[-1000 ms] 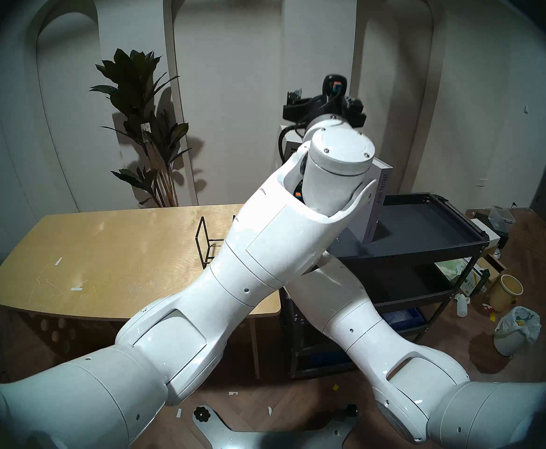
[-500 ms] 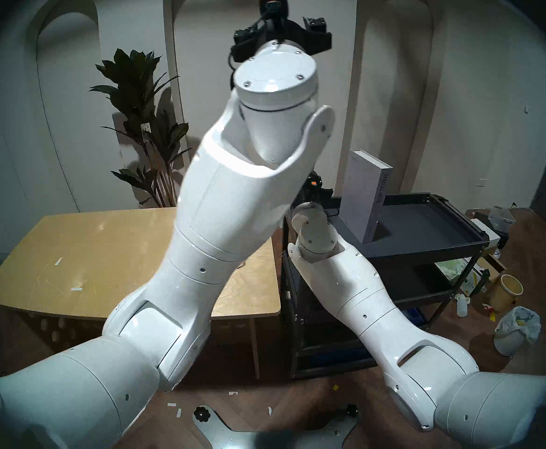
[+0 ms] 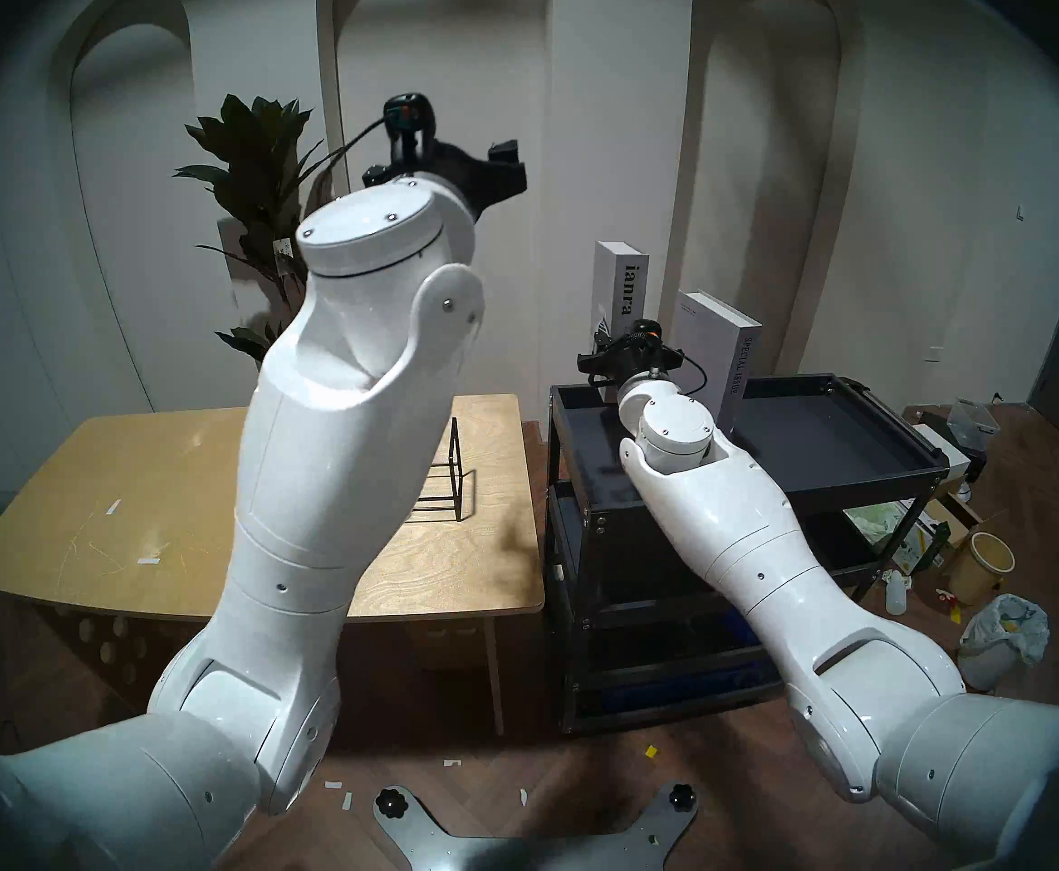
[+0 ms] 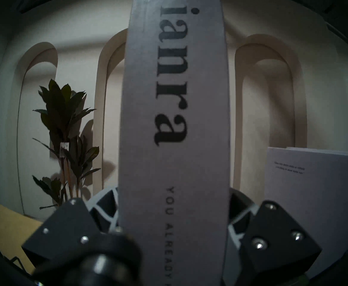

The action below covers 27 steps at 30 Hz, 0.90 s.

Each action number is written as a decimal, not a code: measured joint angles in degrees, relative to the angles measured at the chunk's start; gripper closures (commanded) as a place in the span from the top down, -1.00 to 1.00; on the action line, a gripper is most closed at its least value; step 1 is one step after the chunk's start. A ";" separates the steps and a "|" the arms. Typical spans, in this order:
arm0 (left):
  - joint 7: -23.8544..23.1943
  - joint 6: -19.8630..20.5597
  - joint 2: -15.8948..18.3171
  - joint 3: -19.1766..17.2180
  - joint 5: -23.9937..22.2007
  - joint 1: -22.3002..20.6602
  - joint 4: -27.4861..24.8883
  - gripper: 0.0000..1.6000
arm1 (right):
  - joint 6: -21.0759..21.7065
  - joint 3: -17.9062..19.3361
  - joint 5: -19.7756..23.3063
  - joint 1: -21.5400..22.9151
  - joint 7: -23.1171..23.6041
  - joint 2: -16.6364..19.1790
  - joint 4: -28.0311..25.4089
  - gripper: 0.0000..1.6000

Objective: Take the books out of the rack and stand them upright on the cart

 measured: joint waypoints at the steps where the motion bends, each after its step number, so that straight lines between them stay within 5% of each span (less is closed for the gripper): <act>1: -0.66 1.13 0.58 -0.73 -1.07 0.84 -0.63 1.00 | 1.02 -0.07 0.91 0.09 1.40 0.55 0.05 -1.00; 10: -3.56 6.00 2.77 -3.66 -5.77 3.96 -2.56 1.00 | 5.54 -0.70 4.24 0.23 9.69 3.89 0.31 -1.00; 27: -4.23 6.84 3.81 -4.38 -7.21 5.87 -3.04 1.00 | 3.73 -1.23 2.98 0.95 13.29 5.60 7.16 -1.00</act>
